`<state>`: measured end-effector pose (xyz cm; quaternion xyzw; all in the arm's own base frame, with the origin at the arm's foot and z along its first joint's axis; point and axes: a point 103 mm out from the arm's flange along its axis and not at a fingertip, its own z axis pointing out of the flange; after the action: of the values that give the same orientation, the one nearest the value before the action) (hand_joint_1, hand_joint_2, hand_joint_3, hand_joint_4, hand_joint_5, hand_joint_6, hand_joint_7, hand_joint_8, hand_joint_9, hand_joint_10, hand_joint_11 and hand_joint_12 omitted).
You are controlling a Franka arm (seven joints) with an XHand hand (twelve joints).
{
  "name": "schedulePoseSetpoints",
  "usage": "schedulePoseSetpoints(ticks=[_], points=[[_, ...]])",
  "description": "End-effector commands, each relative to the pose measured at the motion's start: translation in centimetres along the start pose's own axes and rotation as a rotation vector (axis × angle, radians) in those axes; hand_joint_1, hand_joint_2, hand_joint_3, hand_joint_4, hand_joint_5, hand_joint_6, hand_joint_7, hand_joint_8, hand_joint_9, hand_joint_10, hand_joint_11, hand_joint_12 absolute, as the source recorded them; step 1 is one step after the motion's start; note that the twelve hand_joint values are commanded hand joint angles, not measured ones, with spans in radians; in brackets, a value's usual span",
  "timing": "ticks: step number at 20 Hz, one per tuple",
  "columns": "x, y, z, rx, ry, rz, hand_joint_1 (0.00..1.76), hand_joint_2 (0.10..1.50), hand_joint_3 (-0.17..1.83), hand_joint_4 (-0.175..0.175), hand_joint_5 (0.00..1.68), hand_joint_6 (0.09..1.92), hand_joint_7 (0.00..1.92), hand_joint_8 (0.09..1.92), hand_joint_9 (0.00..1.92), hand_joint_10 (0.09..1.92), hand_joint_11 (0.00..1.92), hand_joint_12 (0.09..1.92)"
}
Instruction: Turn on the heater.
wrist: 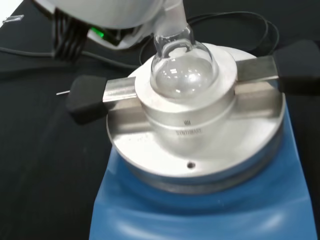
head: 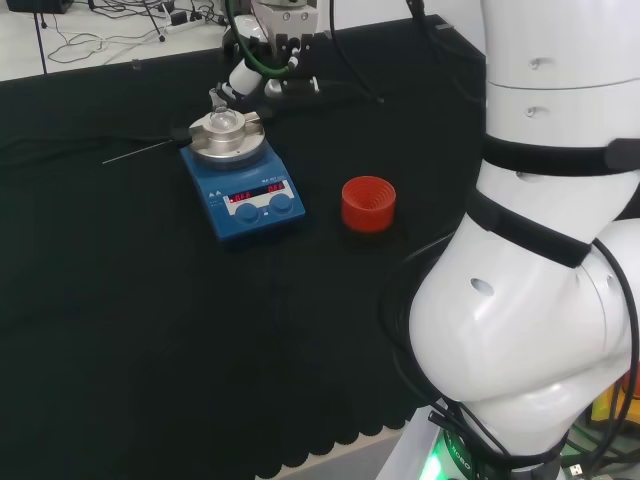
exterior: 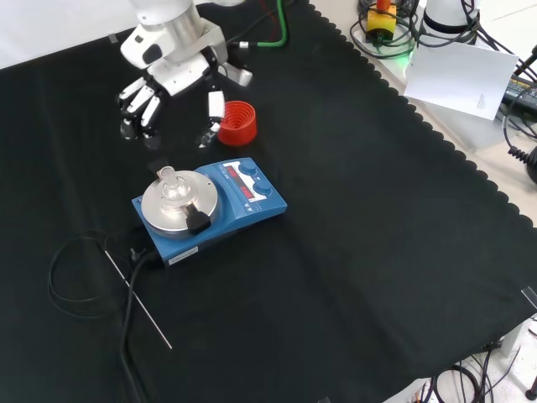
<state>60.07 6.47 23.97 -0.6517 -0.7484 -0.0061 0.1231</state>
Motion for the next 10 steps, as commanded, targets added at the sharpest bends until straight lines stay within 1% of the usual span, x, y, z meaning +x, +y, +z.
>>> schedulePoseSetpoints(ticks=[1, 5, 10], points=[[0.2, -4.3, -0.6, -0.038, -0.017, 0.016, 0.92, 0.57, 0.64, -0.06, 0.52, 0.77, 0.08, 0.68, 0.35, 0.71, 0.0, 1.45], [0.8, -6.8, -0.1, -0.033, -0.022, 0.007, 0.91, 0.57, 0.63, -0.061, 0.52, 0.76, 0.08, 0.68, 0.35, 0.72, 0.0, 1.45], [1.3, -9.8, 1.3, -0.002, -0.025, -0.008, 0.91, 0.58, 0.63, -0.061, 0.53, 0.75, 0.13, 0.7, 0.38, 0.73, 0.03, 1.45]])
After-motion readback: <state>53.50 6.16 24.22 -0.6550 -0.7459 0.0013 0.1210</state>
